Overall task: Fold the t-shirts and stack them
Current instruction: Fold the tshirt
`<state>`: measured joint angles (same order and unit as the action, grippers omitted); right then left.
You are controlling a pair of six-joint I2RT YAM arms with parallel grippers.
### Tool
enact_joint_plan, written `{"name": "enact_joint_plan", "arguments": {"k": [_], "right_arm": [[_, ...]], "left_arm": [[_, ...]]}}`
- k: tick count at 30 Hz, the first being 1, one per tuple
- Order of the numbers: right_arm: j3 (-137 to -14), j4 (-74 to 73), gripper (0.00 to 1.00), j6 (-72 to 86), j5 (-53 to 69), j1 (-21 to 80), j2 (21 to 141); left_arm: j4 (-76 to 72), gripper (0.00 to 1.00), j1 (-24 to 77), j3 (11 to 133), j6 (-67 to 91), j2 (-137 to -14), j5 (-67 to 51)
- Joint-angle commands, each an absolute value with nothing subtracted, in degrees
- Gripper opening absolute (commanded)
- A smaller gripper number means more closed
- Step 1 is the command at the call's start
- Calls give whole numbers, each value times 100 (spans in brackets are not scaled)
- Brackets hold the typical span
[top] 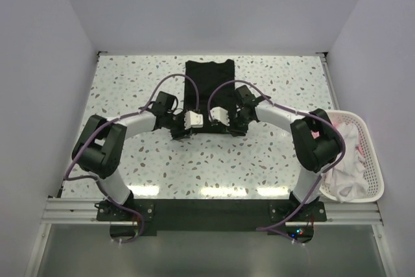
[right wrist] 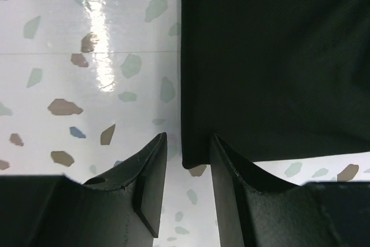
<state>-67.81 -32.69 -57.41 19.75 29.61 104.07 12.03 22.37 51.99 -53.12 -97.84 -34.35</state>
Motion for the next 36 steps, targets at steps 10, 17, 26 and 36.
{"name": "enact_joint_plan", "arguments": {"k": [10, 17, 26, 36], "right_arm": [[-6635, -2654, 5, -5731, 1608, 3006, 10591], [-7180, -3365, 0, -5370, 1837, 2980, 9994], [-7743, -4095, 0, -5229, 1846, 2927, 9624], [-6092, -5351, 0, -5037, 2143, 3892, 7596]], "left_arm": [[1485, 17, 2338, 5651, -5748, -10187, -3199], [1783, 0, 2294, 5756, -5590, -9457, -3401], [2635, 0, 2197, 6153, -5678, -8948, -3603], [4304, 0, 2627, 4791, -5678, -7156, -4366]]}}
